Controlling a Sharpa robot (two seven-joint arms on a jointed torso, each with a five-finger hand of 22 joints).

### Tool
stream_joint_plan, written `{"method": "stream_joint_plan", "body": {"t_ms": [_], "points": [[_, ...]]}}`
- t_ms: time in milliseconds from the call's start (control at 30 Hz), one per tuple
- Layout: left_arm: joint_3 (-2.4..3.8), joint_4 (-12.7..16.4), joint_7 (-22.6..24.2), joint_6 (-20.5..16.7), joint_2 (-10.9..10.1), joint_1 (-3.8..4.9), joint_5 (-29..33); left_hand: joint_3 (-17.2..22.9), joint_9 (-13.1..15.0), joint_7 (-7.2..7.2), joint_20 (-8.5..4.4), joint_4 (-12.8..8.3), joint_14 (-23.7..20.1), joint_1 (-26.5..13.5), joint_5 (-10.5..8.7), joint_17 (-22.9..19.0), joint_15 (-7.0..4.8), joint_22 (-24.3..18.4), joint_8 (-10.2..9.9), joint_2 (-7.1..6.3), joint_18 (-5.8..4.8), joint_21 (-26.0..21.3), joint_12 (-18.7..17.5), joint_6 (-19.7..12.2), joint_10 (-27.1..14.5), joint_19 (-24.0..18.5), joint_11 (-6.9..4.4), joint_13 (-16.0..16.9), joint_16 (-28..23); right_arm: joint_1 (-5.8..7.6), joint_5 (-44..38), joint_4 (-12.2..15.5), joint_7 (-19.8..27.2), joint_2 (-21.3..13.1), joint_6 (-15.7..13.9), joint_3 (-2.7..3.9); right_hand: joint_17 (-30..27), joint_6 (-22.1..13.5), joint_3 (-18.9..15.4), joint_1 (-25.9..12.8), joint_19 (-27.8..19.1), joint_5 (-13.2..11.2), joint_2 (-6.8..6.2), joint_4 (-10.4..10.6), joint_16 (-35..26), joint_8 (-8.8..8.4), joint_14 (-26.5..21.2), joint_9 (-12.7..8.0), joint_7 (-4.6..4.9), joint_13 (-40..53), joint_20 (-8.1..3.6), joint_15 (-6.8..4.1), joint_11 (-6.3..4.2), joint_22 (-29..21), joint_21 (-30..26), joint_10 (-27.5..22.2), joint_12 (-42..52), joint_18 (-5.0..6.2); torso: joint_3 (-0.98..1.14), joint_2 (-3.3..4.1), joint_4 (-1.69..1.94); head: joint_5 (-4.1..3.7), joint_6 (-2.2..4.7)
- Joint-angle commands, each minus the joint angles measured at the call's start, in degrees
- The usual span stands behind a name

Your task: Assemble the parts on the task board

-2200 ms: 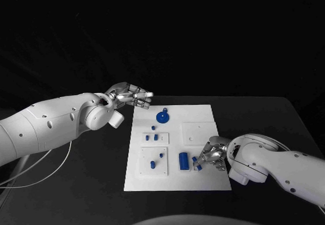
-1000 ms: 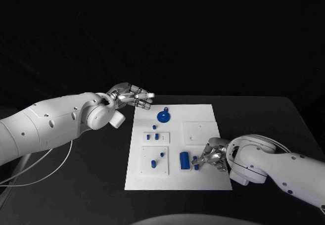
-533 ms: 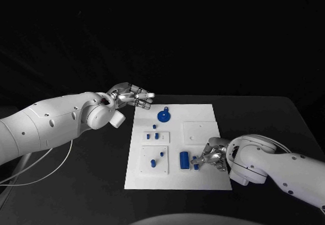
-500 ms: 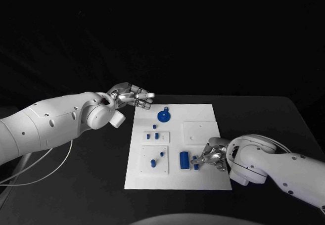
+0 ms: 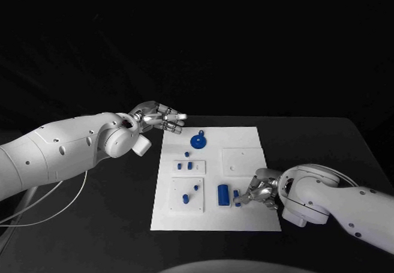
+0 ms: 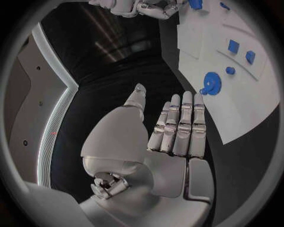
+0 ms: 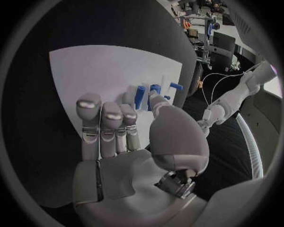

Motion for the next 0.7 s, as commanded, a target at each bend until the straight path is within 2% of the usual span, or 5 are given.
{"method": "stream_joint_plan", "body": {"t_ms": [33,367,500,533,700], "points": [[0.02,0.02,0.03,0.82,0.02,0.04,-0.14,-0.03,-0.02,0.01,0.23,0.37,-0.37,0.20,-0.21,-0.05,-0.01,0.08,-0.10,-0.48,-0.48,-0.33,-0.18,0.30,-0.43,0.00,0.01,0.03,-0.18,-0.29,1.28,0.52,0.74,-0.44,2.96,-0.01,-0.02,-0.05,-2.20,1.07,2.65,0.89,0.24,0.92,-0.27,-0.11,-0.02,0.13,0.35,-0.11,-0.17,-0.21,0.19,5.14,-0.18,-0.14,-0.46,-0.01,0.01,0.00,-0.05,-0.01,0.08],[-0.01,-0.12,-0.03,0.83,0.03,0.04,-0.22,-0.03,-0.02,0.01,0.23,0.37,-0.37,0.20,-0.21,-0.05,-0.01,0.08,-0.10,-0.48,-0.48,-0.33,-0.18,0.30,-0.43,0.00,0.01,0.03,-0.18,-0.73,1.59,0.89,0.94,-1.14,4.15,0.00,0.11,0.11,-1.59,2.17,2.65,0.19,1.30,-1.46,-0.22,-0.12,0.04,0.12,0.35,-0.03,-0.14,-0.18,0.19,5.16,-0.13,-0.04,-0.30,-0.03,0.01,0.02,0.00,-0.07,0.04],[-0.03,-0.14,-0.03,0.88,0.09,0.03,-0.23,-0.05,-0.02,0.00,0.23,0.28,-0.38,0.28,-0.21,-0.05,-0.01,0.08,-0.11,-0.38,-0.48,-0.33,-0.19,0.39,-0.43,0.00,0.00,0.02,-0.19,-0.82,1.28,0.74,0.66,-1.11,3.85,0.00,0.18,0.31,1.69,2.74,2.65,-1.73,2.03,-3.62,-0.14,-0.13,0.07,-0.03,0.22,0.06,-0.15,-0.22,0.12,5.17,-0.08,0.04,-0.15,-0.04,-0.01,0.02,0.05,-0.12,-0.04],[-0.03,-0.14,-0.03,0.88,0.11,0.03,-0.24,-0.05,-0.02,0.00,0.23,0.28,-0.38,0.28,-0.21,-0.05,-0.01,0.08,-0.11,-0.38,-0.48,-0.33,-0.19,0.39,-0.43,0.00,0.00,0.02,-0.19,-0.84,1.13,0.67,0.57,-1.07,3.64,0.00,0.17,0.40,4.08,2.91,2.67,-3.93,2.07,-4.11,-0.17,-0.15,0.06,-0.11,0.11,0.08,-0.17,-0.29,0.15,5.18,-0.02,0.08,-0.11,-0.05,-0.01,0.01,0.04,-0.17,-0.06],[-0.05,-0.15,-0.04,0.87,0.12,0.03,-0.24,-0.05,-0.02,0.00,0.23,0.28,-0.38,0.28,-0.21,-0.05,-0.01,0.08,-0.11,-0.38,-0.48,-0.33,-0.19,0.39,-0.43,0.00,0.00,0.02,-0.19,-0.87,0.62,0.22,0.14,-0.73,2.37,0.00,0.20,0.62,8.72,0.47,2.68,-4.54,2.19,-5.01,-0.13,-0.12,0.08,-0.33,0.00,0.19,-0.22,-0.27,-0.04,5.16,-0.02,0.22,0.01,-0.07,-0.02,0.00,0.08,-0.16,-0.07]]}}
